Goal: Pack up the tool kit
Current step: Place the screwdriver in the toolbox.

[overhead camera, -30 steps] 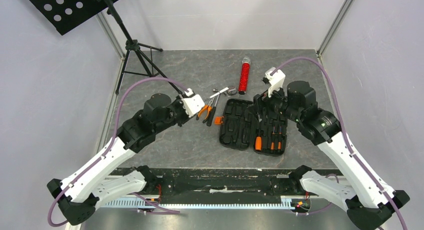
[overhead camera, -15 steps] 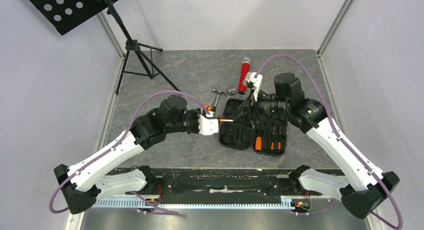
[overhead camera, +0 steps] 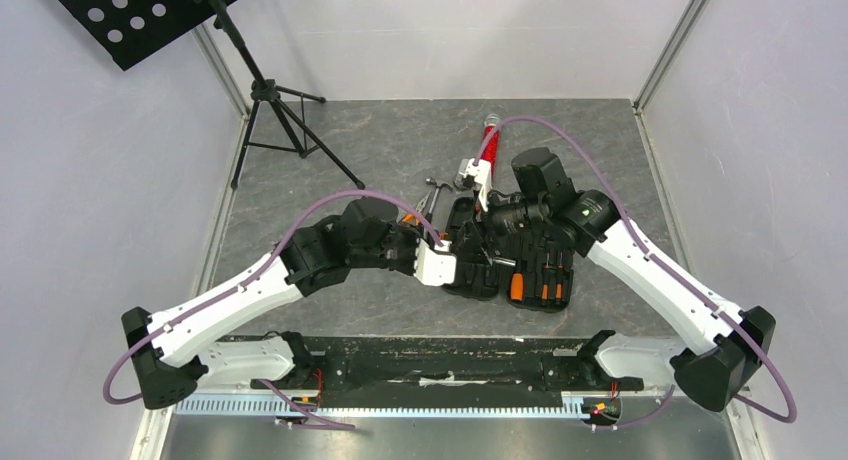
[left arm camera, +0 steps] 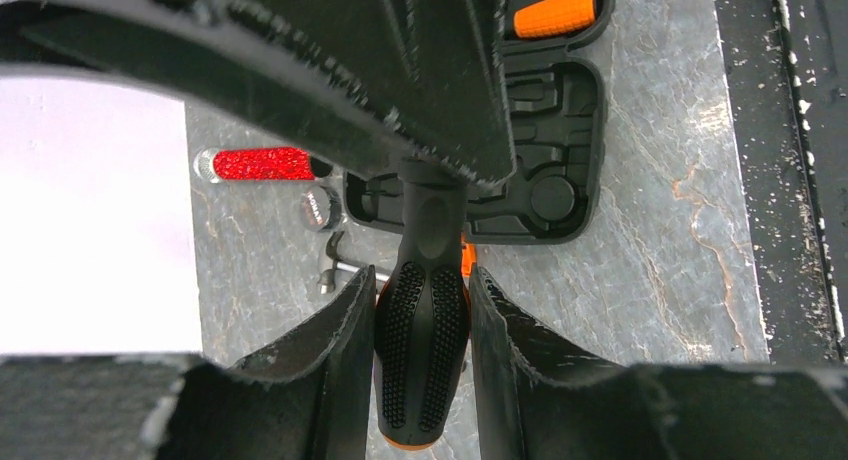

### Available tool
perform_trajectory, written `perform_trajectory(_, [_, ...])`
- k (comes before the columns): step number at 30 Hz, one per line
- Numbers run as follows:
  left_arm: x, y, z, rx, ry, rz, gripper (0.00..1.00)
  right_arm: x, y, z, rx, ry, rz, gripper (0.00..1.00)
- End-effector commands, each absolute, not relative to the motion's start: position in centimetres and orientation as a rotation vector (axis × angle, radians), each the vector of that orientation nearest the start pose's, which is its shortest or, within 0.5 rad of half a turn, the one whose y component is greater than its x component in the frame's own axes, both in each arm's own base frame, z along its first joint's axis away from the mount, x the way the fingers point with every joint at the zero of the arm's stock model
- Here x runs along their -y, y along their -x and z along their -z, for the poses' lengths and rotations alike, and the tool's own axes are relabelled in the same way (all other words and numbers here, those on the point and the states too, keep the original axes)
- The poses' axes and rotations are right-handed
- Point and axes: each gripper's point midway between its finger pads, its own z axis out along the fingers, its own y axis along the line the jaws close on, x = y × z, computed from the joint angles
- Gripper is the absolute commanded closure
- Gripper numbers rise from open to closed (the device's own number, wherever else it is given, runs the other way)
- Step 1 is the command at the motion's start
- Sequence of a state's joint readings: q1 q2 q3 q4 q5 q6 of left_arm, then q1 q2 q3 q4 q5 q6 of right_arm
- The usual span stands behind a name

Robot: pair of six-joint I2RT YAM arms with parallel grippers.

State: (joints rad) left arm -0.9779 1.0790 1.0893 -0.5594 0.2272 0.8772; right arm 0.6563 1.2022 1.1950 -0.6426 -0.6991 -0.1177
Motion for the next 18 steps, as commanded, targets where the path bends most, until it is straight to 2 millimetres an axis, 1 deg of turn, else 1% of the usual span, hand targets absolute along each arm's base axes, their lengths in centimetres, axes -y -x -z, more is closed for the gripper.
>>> perform_trajectory(1, [30.1,-18.1,-27.7,-1.053,-1.781,0.28,0.98,-28.6,-18.5,-26.8,-1.864,1.222,-1.071,0.38])
perform_trajectory(9, [31.1,-17.1,-27.6,-1.017,-1.807,0.292,0.98,-29.5,-17.9,-25.6,-1.892,1.26,-1.096,0.4])
perform_trajectory(12, [31.5,-17.0,-27.5,-1.006,-1.813,0.298,0.98,-29.6,-18.0,-25.3,-1.902,1.262,-1.088,0.43])
perform_trajectory(13, [31.5,-17.0,-27.4,-1.005,-1.816,0.298,0.98,-29.6,-18.0,-25.3,-1.904,1.261,-1.084,0.47])
perform_trajectory(14, [31.6,-16.9,-27.3,-1.006,-1.819,0.299,0.98,-29.5,-18.0,-25.2,-1.904,1.263,-1.083,0.53])
perform_trajectory(16, [31.6,-17.0,-27.1,-1.009,-1.825,0.296,0.98,-29.4,-18.1,-25.1,-1.911,1.26,-1.07,0.71])
perform_trajectory(18, [31.5,-17.2,-26.8,-1.016,-1.823,0.283,0.98,-29.2,-18.3,-24.7,-1.928,1.254,-1.051,0.93])
